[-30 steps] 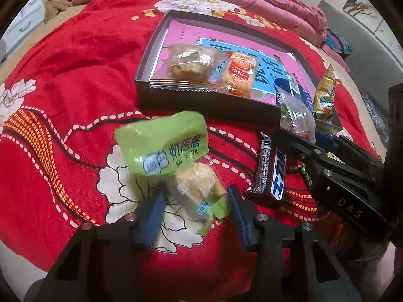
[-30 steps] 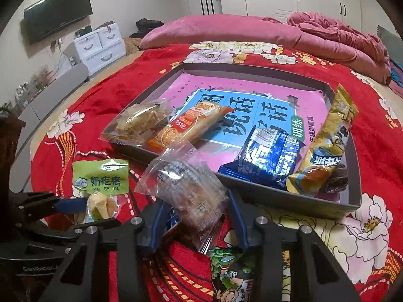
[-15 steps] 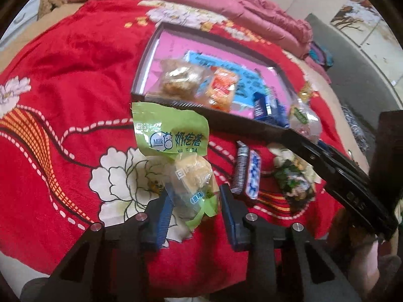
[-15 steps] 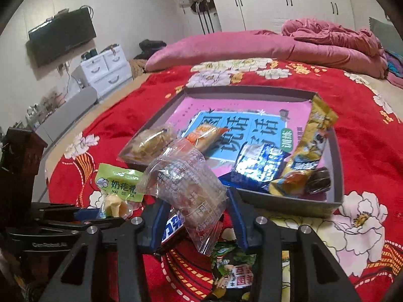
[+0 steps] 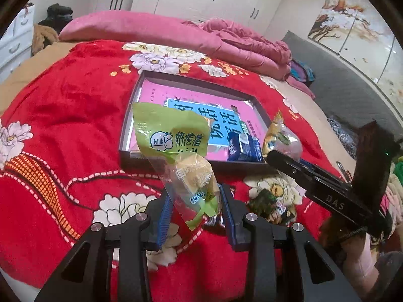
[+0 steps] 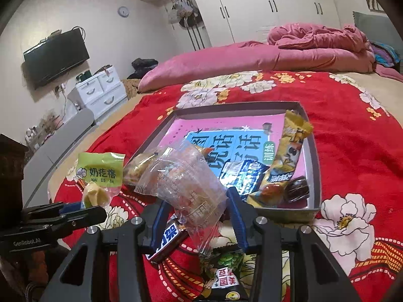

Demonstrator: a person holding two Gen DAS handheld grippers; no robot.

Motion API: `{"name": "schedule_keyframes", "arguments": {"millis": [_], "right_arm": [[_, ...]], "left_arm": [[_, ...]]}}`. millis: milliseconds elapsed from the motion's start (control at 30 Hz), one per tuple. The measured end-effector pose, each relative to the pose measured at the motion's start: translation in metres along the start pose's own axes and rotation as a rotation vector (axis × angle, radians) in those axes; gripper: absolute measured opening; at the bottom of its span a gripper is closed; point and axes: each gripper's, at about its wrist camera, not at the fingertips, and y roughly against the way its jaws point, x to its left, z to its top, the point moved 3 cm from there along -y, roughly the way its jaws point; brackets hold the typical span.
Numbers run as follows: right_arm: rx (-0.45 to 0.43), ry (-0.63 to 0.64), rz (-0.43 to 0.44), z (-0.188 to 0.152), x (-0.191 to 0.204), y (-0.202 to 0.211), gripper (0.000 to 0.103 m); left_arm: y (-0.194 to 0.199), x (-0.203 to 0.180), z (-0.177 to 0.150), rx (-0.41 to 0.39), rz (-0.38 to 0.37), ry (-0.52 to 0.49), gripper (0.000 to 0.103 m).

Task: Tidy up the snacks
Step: 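Carry green bag into tray with left while right carries clear bag over tray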

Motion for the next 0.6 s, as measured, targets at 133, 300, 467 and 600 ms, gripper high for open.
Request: {"name": "schedule_keyframes", "arguments": {"millis": [133,300,467,600], "right_arm": [[-0.023,-0.029,-0.01,0.003,-0.007,0.005,0.046],[-0.045,-0.081,-0.019,0.007,-0.019,0.009,0.046],[-0.053,-0.114,-0.023,0.01,-0.027,0.01,0.046],[-0.053,-0.113,-0.026,0.011,-0.026,0.007,0.046]], "left_arm": [[-0.007,-0.003,0.009,-0.021,0.002,0.006,0.037],[-0.018,-0.012,0.018,-0.034,0.014,-0.032,0.037],[-0.032,-0.021,0.024,-0.029,0.012,-0.056,0.037],[-0.044,-0.025,0.028,-0.021,0.003,-0.067,0.038]]}}
